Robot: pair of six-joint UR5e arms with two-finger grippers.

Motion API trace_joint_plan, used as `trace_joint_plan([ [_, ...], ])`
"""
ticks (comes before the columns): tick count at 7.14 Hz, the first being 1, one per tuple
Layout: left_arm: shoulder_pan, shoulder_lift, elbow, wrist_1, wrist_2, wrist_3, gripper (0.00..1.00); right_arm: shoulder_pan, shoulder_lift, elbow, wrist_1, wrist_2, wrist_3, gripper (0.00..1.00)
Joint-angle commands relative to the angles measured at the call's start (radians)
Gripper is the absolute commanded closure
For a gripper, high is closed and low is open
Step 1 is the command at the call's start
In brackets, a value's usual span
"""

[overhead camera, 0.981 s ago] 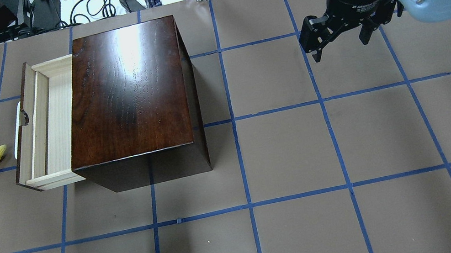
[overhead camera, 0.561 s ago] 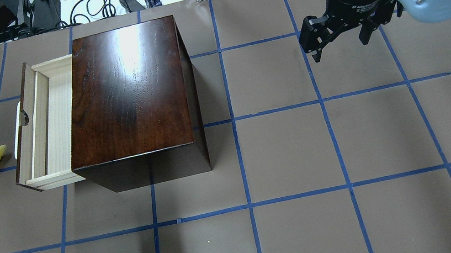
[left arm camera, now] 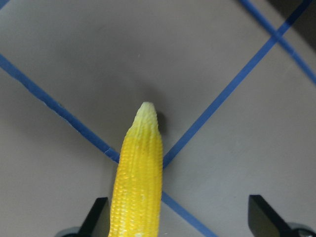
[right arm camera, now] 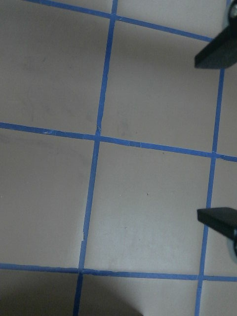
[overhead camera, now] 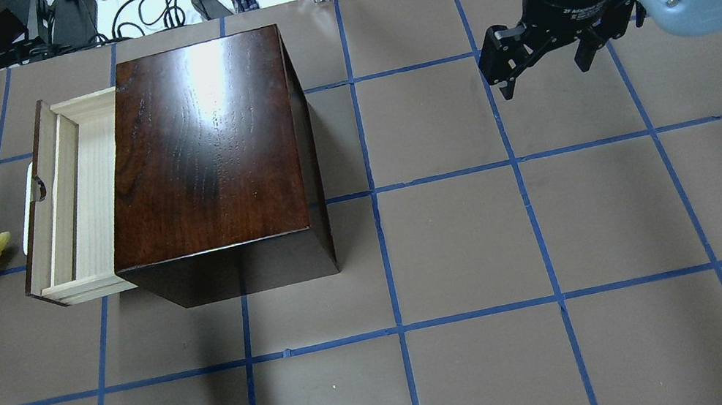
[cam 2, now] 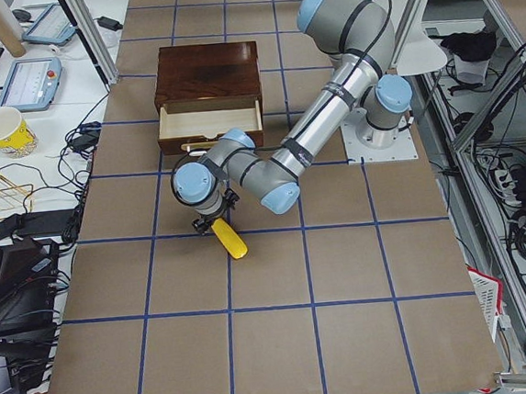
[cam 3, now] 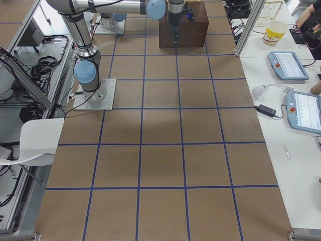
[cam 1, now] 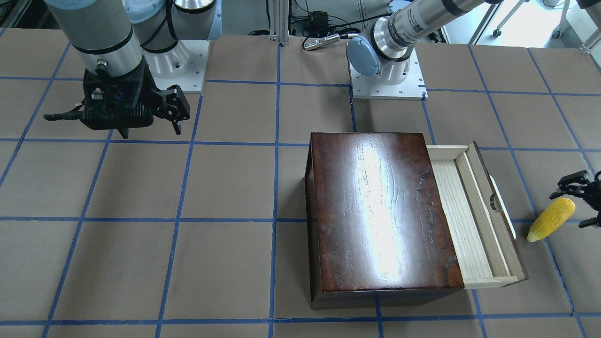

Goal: Open drawer and put corn inside
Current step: 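Grasp the yellow corn cob with the left gripper and lift it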

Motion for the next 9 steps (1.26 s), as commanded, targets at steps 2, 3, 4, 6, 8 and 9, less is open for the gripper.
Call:
trace_joint_plan([
  [2,0.005,-0.050,-0.004,0.021,0.012,0.085,0.00,-0.003,0.000,0.000,0.000,0.000,0.000,0.00],
  [3,0.006,-0.061,-0.003,0.031,0.012,0.109,0.00,0.000,0.000,0.000,0.000,0.000,0.000,0.00],
  [4,0.005,-0.075,-0.004,0.059,0.014,0.125,0.00,-0.003,0.000,0.000,0.000,0.000,0.000,0.00],
  [6,0.005,-0.095,-0.001,0.088,0.014,0.127,0.00,-0.003,0.000,0.000,0.000,0.000,0.000,0.00],
  [8,0.005,-0.097,0.000,0.094,0.025,0.160,0.32,0.000,0.000,0.000,0.000,0.000,0.000,0.00],
  [9,0.005,-0.097,-0.003,0.100,0.047,0.163,0.79,0.000,0.000,0.000,0.000,0.000,0.000,0.00],
])
